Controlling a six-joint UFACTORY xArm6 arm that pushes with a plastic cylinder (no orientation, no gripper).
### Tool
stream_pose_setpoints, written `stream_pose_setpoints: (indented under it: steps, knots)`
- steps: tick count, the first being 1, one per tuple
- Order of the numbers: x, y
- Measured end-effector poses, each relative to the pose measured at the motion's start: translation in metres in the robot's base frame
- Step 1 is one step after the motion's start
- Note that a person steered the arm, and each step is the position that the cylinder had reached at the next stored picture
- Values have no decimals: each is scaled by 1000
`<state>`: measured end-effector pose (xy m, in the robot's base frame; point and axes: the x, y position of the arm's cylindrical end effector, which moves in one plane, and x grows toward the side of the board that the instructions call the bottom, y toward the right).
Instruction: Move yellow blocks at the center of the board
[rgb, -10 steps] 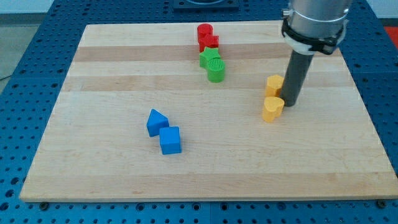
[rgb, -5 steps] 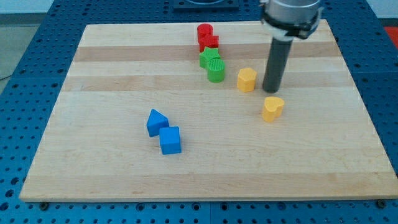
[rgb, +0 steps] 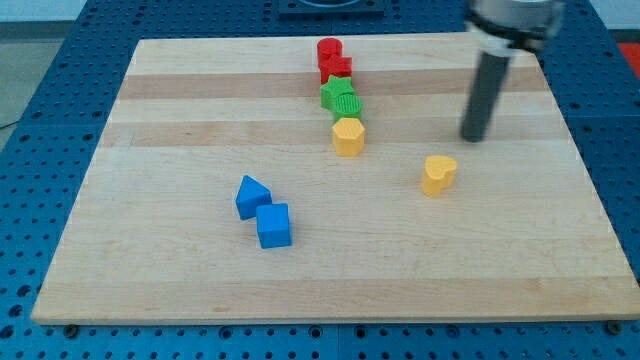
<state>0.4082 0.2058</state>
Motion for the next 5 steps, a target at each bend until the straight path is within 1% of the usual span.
stream_pose_setpoints:
  steps: [1, 2, 3, 4, 5]
  knots:
    - [61, 26]
    - [76, -10]
    - [73, -72]
    - [64, -121]
    - [59, -155]
